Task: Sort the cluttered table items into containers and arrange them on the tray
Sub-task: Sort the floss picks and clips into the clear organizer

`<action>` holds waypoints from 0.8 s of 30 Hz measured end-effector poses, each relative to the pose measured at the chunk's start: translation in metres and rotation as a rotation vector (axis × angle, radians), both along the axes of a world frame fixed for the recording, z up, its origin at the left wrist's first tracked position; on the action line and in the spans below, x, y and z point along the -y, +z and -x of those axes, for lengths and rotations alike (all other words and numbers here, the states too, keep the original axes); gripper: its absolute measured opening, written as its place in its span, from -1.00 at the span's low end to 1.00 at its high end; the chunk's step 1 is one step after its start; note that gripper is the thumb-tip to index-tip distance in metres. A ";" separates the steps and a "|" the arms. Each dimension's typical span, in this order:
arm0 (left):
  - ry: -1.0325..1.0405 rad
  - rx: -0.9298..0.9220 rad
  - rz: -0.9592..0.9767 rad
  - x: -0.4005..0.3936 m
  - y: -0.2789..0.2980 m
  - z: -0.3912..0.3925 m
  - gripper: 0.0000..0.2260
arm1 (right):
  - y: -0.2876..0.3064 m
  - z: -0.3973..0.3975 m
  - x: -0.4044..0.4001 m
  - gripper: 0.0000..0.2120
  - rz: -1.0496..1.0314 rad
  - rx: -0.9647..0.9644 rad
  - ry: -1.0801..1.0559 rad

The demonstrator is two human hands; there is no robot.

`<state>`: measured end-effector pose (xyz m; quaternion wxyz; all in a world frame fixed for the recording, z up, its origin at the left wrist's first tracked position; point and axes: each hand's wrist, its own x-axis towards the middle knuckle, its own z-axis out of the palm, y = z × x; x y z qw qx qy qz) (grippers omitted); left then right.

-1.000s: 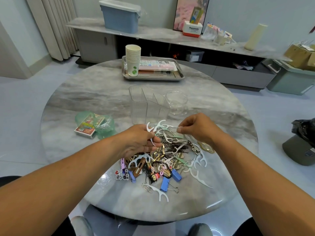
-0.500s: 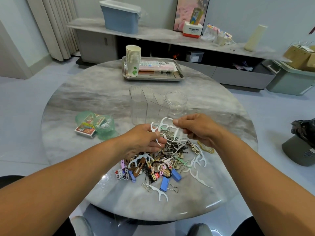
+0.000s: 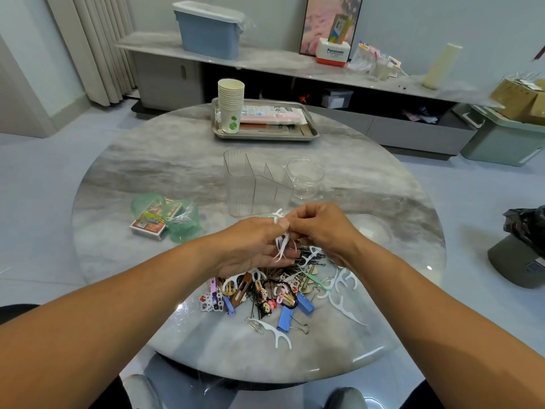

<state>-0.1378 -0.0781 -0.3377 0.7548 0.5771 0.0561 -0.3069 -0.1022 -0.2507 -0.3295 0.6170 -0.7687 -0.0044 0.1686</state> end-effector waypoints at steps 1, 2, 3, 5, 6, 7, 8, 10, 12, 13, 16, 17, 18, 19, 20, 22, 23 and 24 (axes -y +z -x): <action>-0.024 0.022 -0.039 0.000 0.000 0.000 -0.79 | 0.000 0.001 -0.001 -0.88 -0.026 -0.025 0.006; -0.039 0.038 -0.079 -0.001 -0.001 0.001 -0.81 | 0.002 0.001 -0.001 -0.85 -0.058 -0.060 0.006; -0.041 0.041 -0.111 -0.001 -0.002 0.001 -0.83 | 0.003 0.001 0.000 -0.83 -0.099 -0.105 -0.002; -0.020 0.031 -0.149 -0.001 -0.002 0.000 -0.84 | 0.005 -0.001 0.002 -0.82 -0.196 -0.186 -0.018; -0.006 0.030 -0.161 -0.002 -0.002 0.000 -0.85 | 0.006 -0.002 0.004 -0.82 -0.227 -0.201 -0.019; 0.003 0.036 -0.173 -0.002 -0.001 -0.001 -0.85 | 0.007 -0.003 0.005 -0.81 -0.236 -0.197 -0.014; 0.004 0.049 -0.184 -0.002 -0.001 -0.001 -0.86 | 0.007 -0.003 0.005 -0.79 -0.225 -0.177 0.001; -0.004 0.071 -0.205 -0.002 -0.001 -0.002 -0.88 | 0.007 -0.003 0.004 -0.77 -0.149 -0.093 0.058; -0.009 0.080 -0.223 -0.003 -0.002 -0.003 -0.88 | 0.005 -0.002 0.002 -0.79 -0.061 -0.010 0.103; -0.007 0.081 -0.231 -0.002 -0.002 -0.003 -0.88 | 0.004 -0.002 0.001 -0.82 -0.038 0.012 0.115; 0.009 0.080 -0.266 -0.002 -0.004 -0.003 -0.88 | 0.004 -0.001 -0.001 -0.85 -0.004 0.031 0.138; 0.017 0.079 -0.278 -0.002 -0.004 -0.003 -0.88 | 0.004 -0.002 -0.002 -0.82 0.020 0.050 0.124; 0.027 0.078 -0.286 -0.003 -0.004 -0.004 -0.87 | 0.004 -0.003 -0.001 -0.79 0.049 0.070 0.091; 0.040 0.077 -0.287 -0.004 -0.003 -0.005 -0.86 | 0.004 -0.005 0.001 -0.75 0.087 0.082 0.048; 0.060 0.073 -0.280 -0.006 -0.002 -0.007 -0.85 | 0.003 -0.007 0.004 -0.71 0.152 0.087 0.020; 0.112 0.061 -0.267 -0.010 -0.001 -0.010 -0.84 | 0.004 -0.011 0.014 -0.62 0.432 0.121 0.086; 0.129 0.063 -0.278 -0.013 -0.001 -0.012 -0.84 | 0.004 -0.013 0.020 -0.57 0.595 0.132 0.173; 0.137 0.069 -0.300 -0.015 -0.002 -0.014 -0.85 | 0.004 -0.015 0.025 -0.50 0.717 0.121 0.261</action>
